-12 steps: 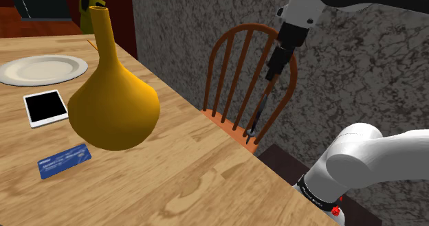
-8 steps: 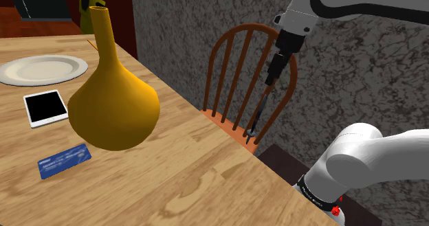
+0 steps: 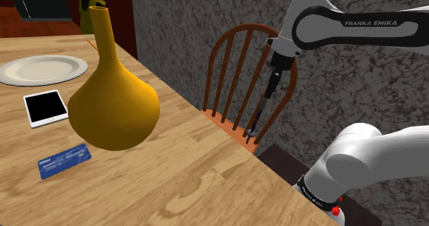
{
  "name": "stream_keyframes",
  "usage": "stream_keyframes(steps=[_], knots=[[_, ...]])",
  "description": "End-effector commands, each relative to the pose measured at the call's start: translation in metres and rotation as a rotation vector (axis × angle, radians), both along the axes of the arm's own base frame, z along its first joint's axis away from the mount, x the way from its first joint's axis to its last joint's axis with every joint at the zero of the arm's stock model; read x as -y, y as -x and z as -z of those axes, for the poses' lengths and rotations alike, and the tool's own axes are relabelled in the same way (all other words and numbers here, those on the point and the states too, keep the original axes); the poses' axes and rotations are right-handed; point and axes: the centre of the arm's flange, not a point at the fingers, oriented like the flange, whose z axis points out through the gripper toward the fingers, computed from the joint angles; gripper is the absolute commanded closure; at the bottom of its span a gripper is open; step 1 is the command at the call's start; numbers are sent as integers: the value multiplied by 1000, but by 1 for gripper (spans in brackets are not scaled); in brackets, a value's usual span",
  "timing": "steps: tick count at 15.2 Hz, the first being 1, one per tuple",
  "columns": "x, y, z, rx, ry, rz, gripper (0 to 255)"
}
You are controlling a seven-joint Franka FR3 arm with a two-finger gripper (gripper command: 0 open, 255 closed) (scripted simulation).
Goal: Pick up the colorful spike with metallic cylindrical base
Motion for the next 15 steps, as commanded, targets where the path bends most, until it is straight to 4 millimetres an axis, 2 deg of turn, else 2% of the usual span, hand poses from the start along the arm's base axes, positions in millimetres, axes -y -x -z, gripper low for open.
stream_keyframes(steps=[1, 7, 9, 10, 15], knots=[[6, -2, 12, 0, 5, -20, 0], [6, -2, 44, 0, 5, -20, 0], [6, -2, 47, 0, 5, -20, 0], [11, -6, 45, 0, 5, -20, 255], [7, -6, 39, 1, 5, -19, 255]])
